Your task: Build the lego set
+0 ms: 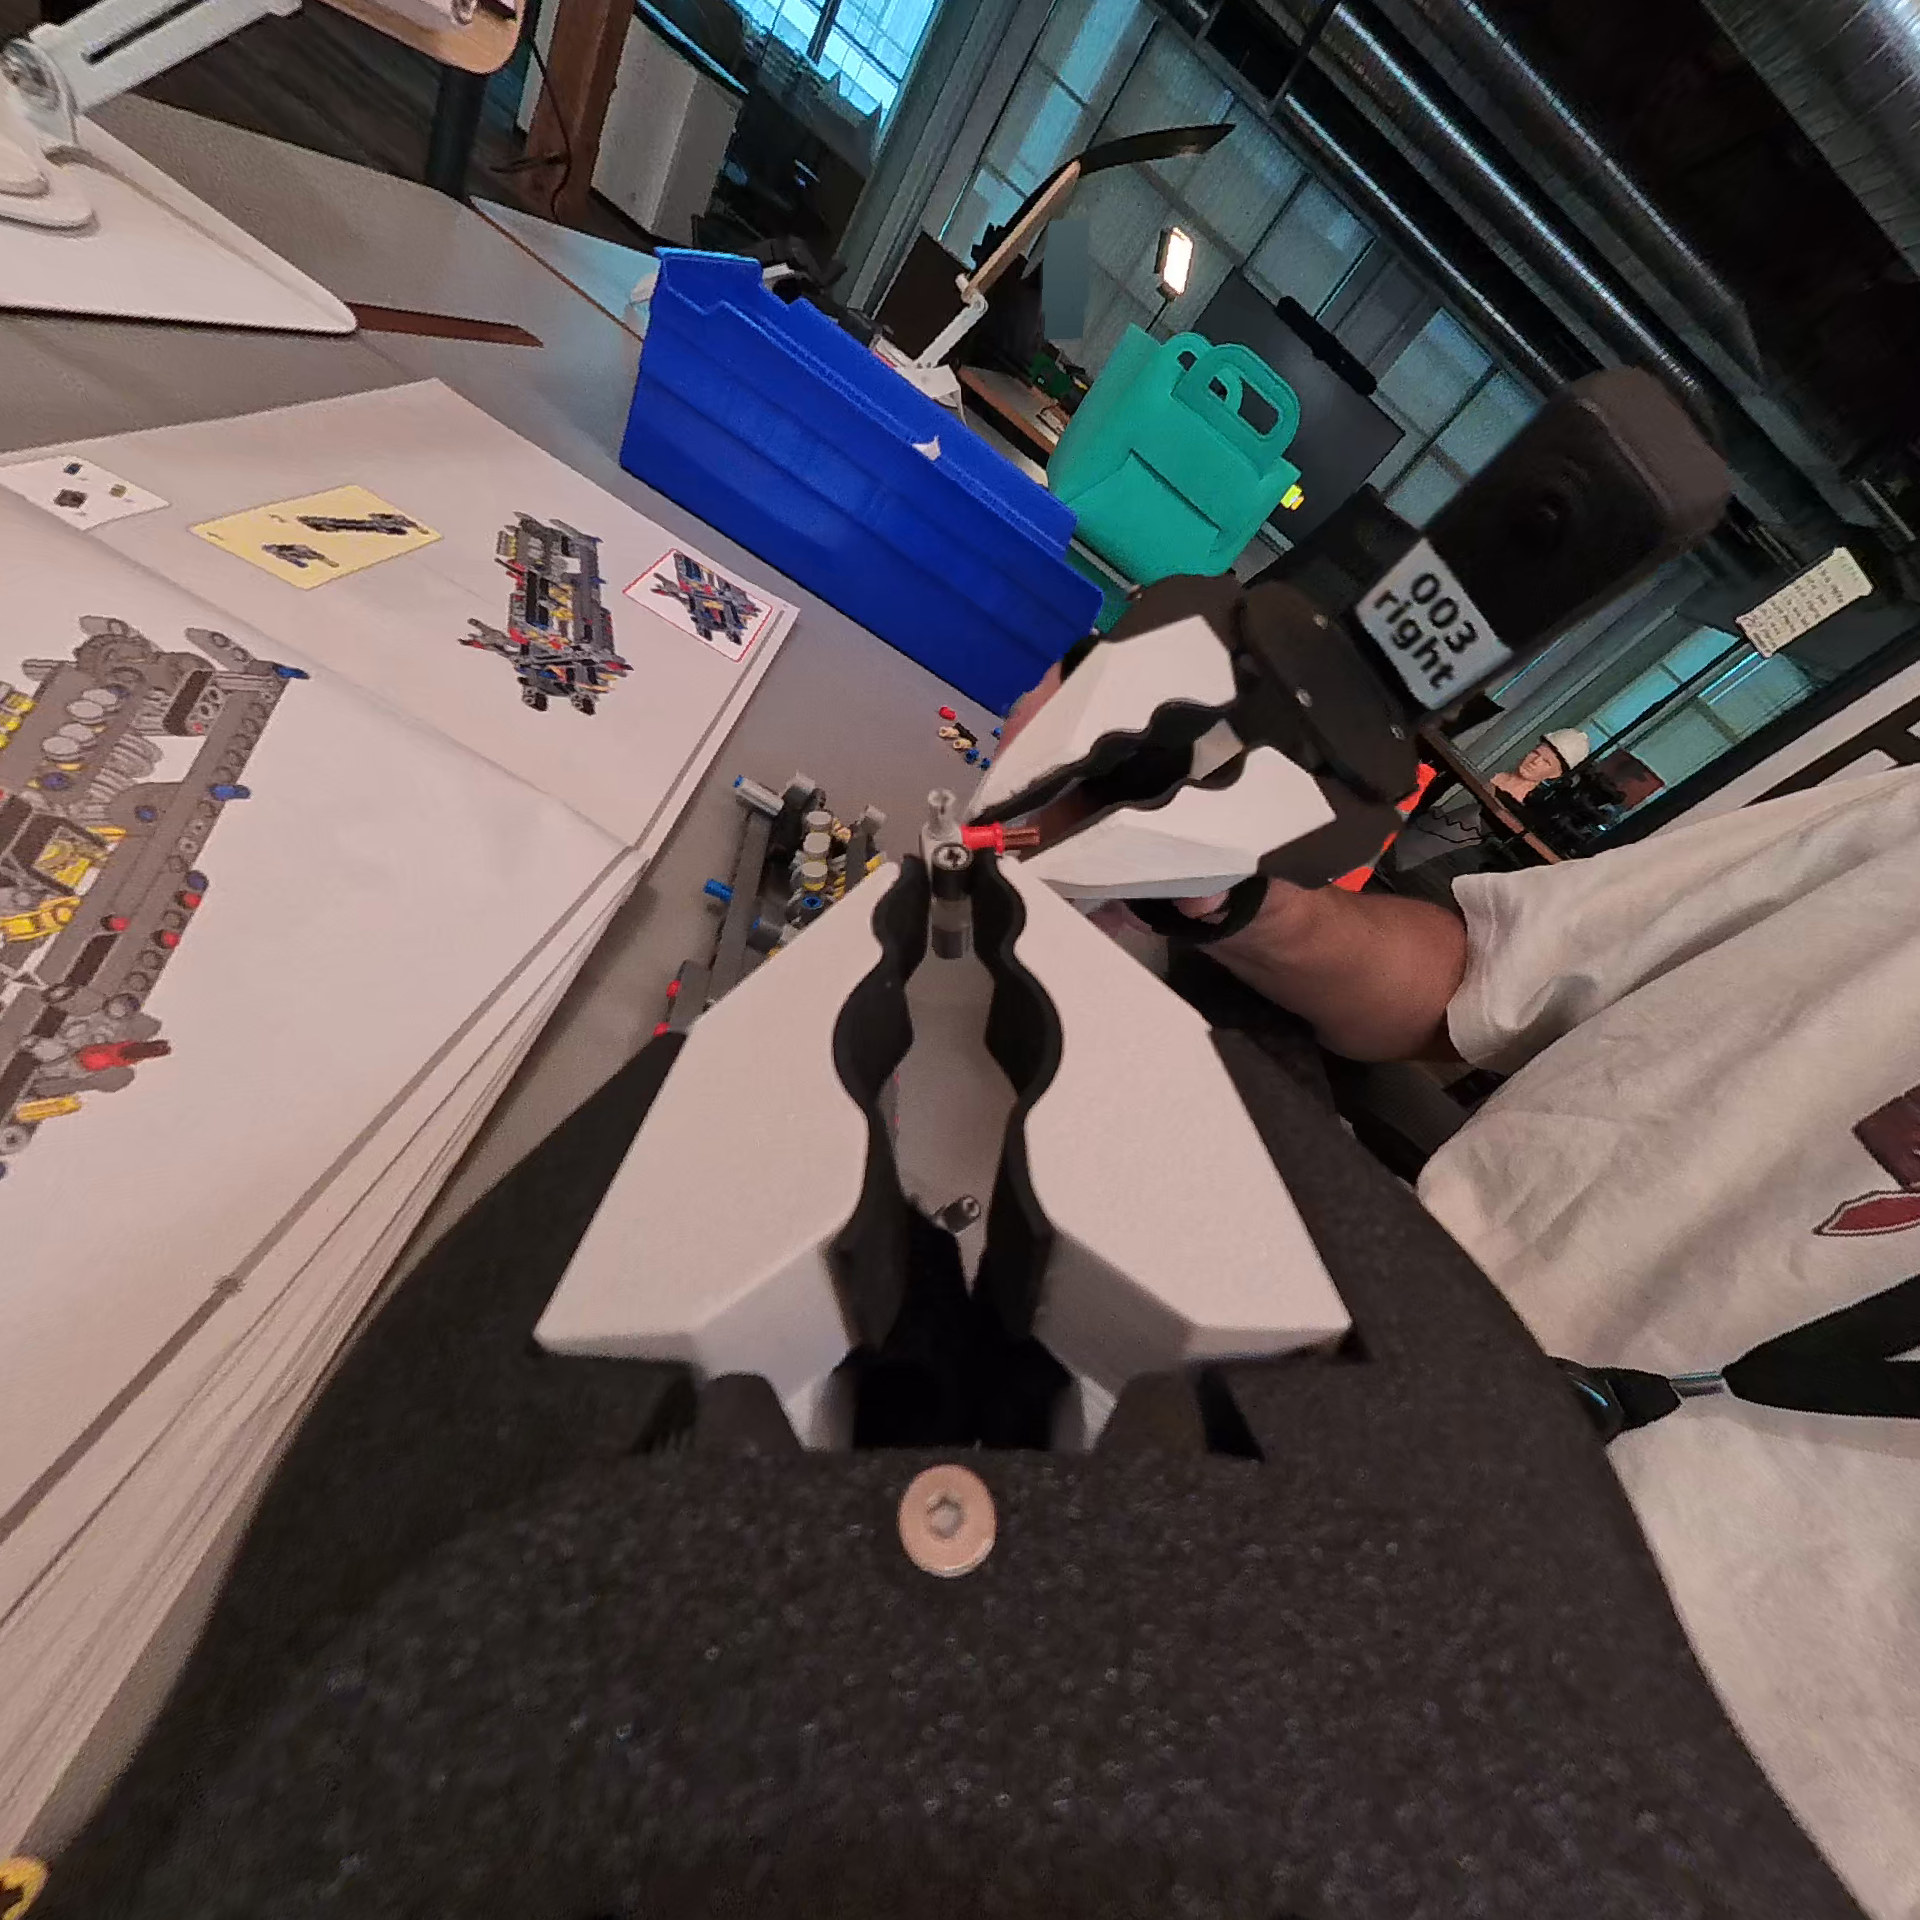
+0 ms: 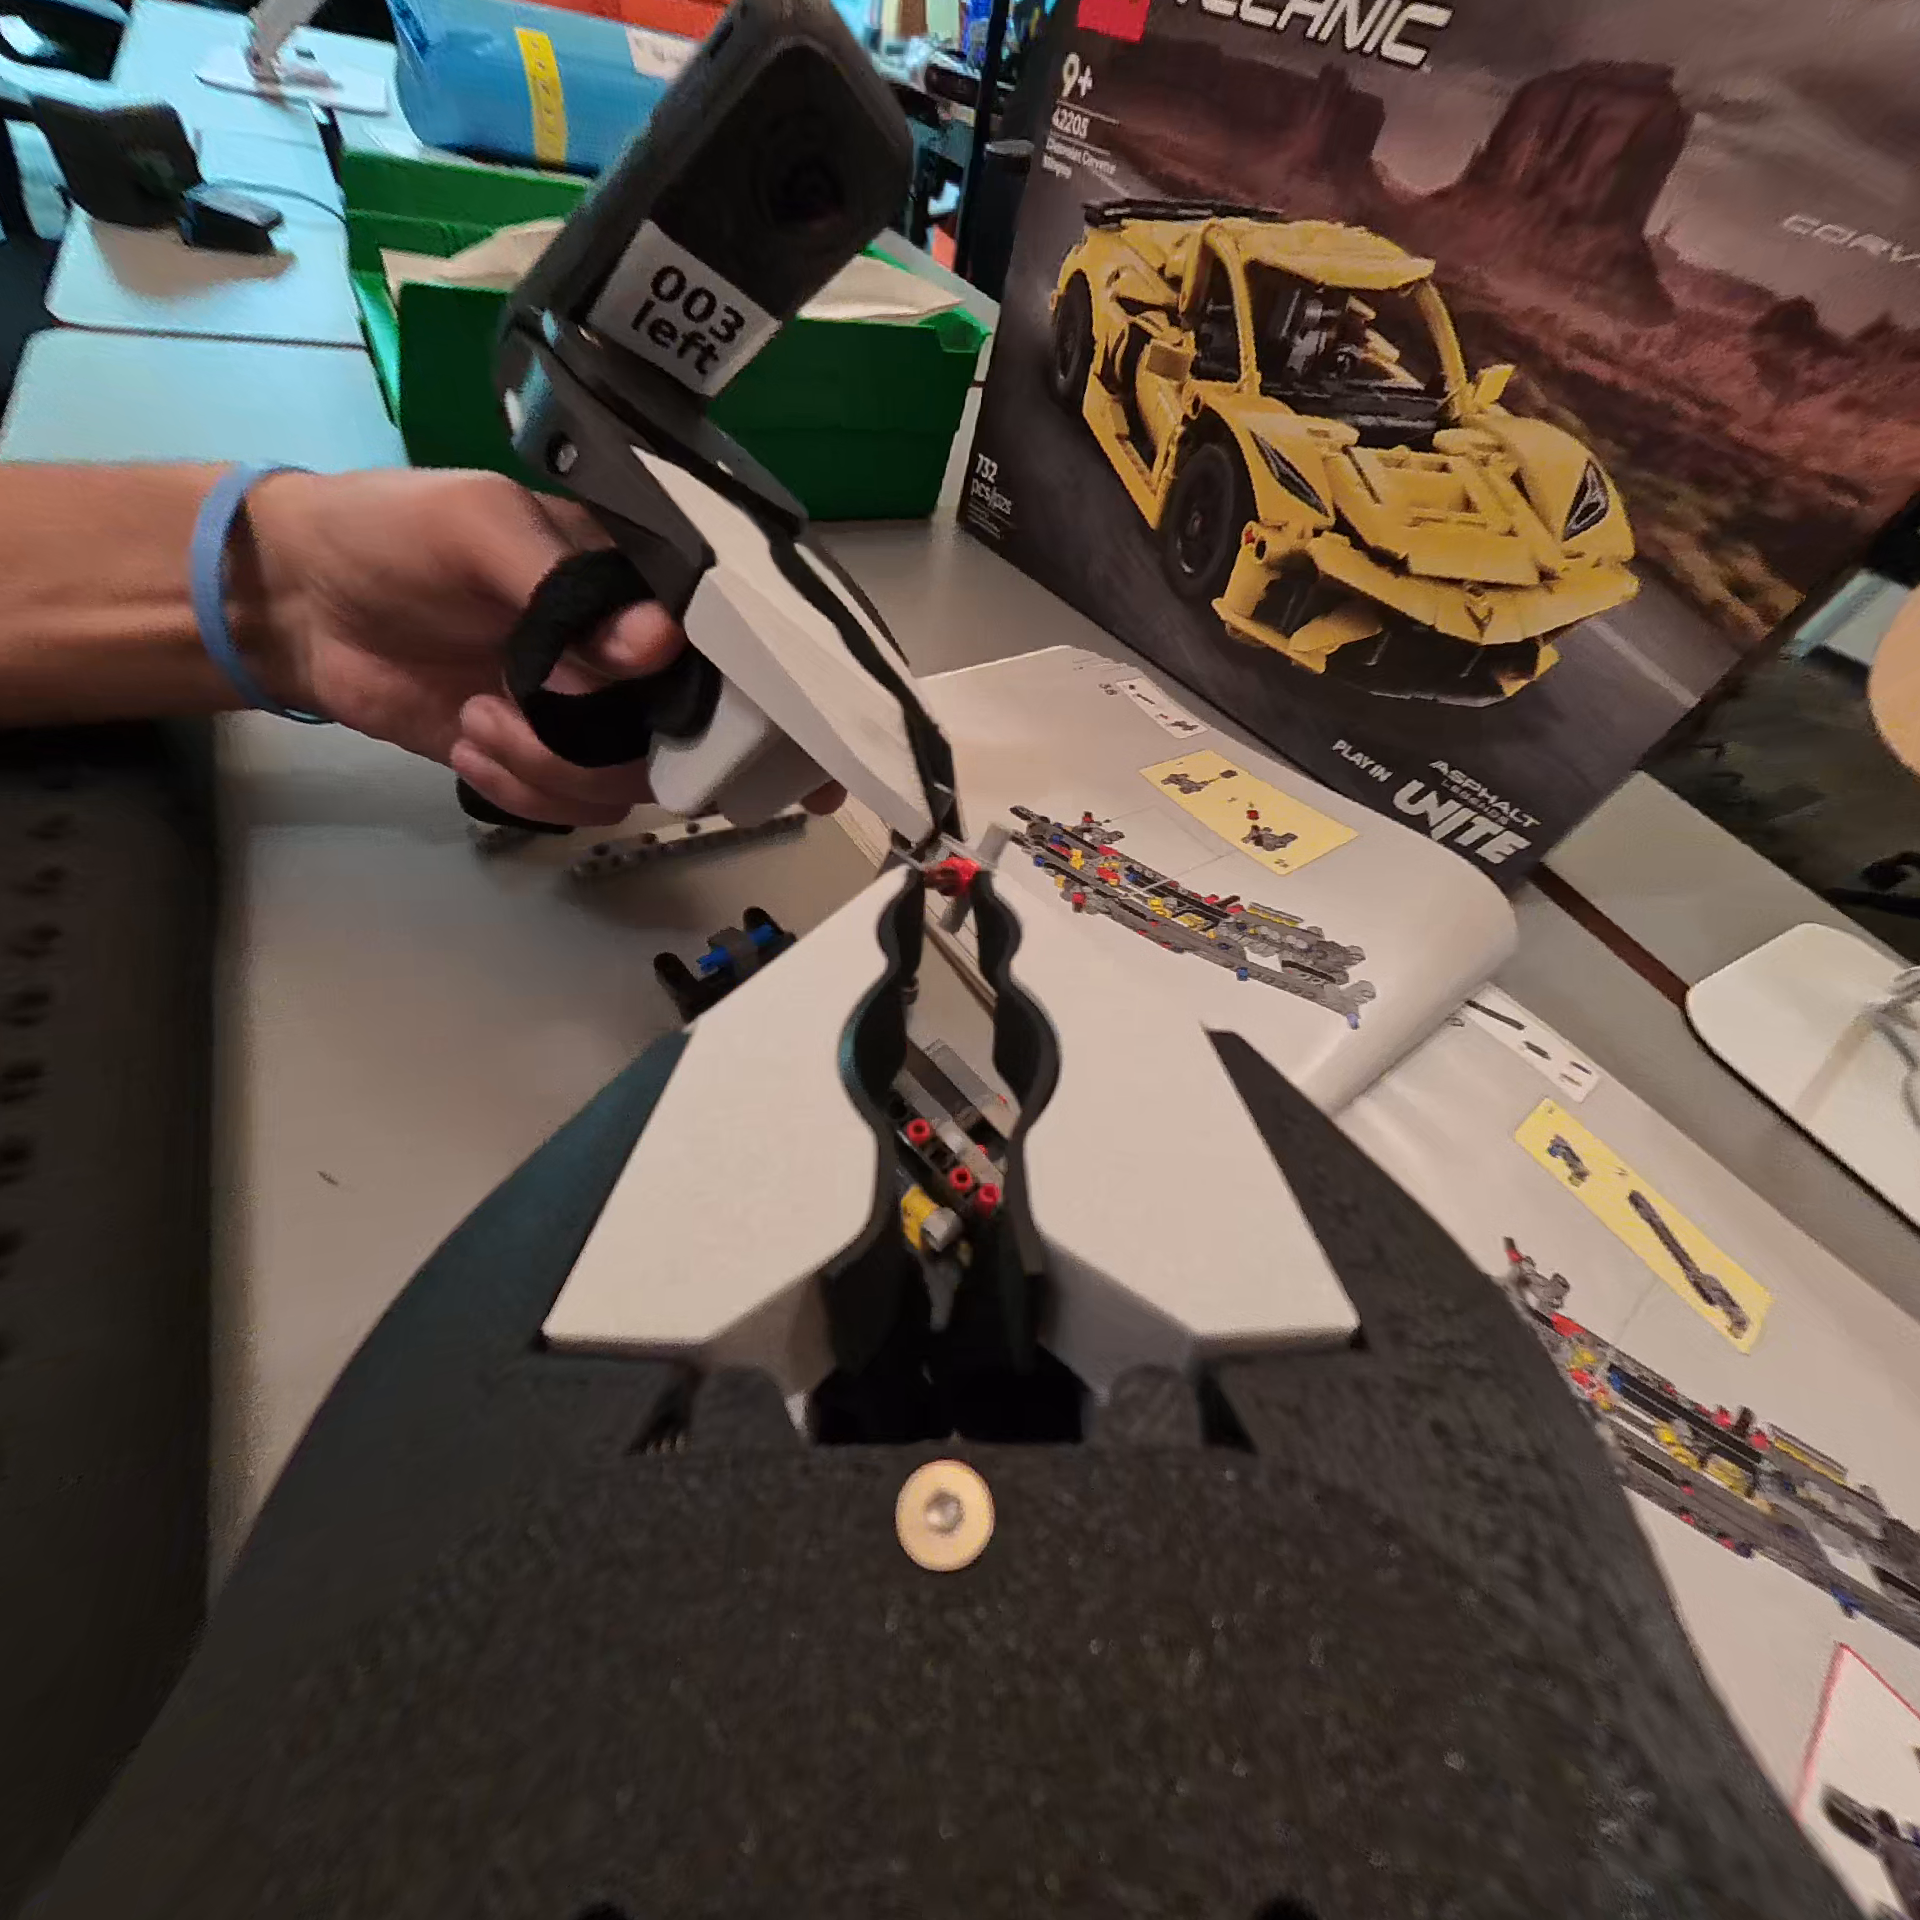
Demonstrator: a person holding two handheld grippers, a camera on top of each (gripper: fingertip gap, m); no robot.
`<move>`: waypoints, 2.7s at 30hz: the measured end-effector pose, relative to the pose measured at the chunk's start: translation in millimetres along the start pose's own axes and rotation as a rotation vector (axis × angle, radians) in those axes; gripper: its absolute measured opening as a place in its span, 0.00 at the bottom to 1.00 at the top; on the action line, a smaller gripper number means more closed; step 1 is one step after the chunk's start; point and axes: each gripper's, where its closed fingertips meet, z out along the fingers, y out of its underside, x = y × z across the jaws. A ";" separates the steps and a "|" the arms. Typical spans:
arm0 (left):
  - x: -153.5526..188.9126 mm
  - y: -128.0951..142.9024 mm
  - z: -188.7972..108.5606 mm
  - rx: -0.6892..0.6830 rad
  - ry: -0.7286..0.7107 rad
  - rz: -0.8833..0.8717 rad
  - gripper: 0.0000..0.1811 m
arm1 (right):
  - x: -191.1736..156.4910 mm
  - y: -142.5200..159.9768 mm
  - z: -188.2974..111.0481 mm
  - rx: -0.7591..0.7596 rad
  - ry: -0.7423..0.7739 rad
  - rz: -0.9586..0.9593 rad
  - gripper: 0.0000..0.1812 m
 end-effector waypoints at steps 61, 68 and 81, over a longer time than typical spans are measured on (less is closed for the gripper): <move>-2.0 -16.8 2.6 0.062 -0.179 0.267 0.04 | 16.4 0.5 -3.4 0.063 -0.039 0.320 0.02; -7.1 -6.9 11.1 0.012 -0.193 0.263 0.06 | 10.5 2.1 0.5 0.052 -0.050 0.334 0.02; -7.2 -7.9 4.5 0.009 -0.183 0.242 0.09 | 20.6 1.9 -3.8 0.045 0.032 0.224 0.02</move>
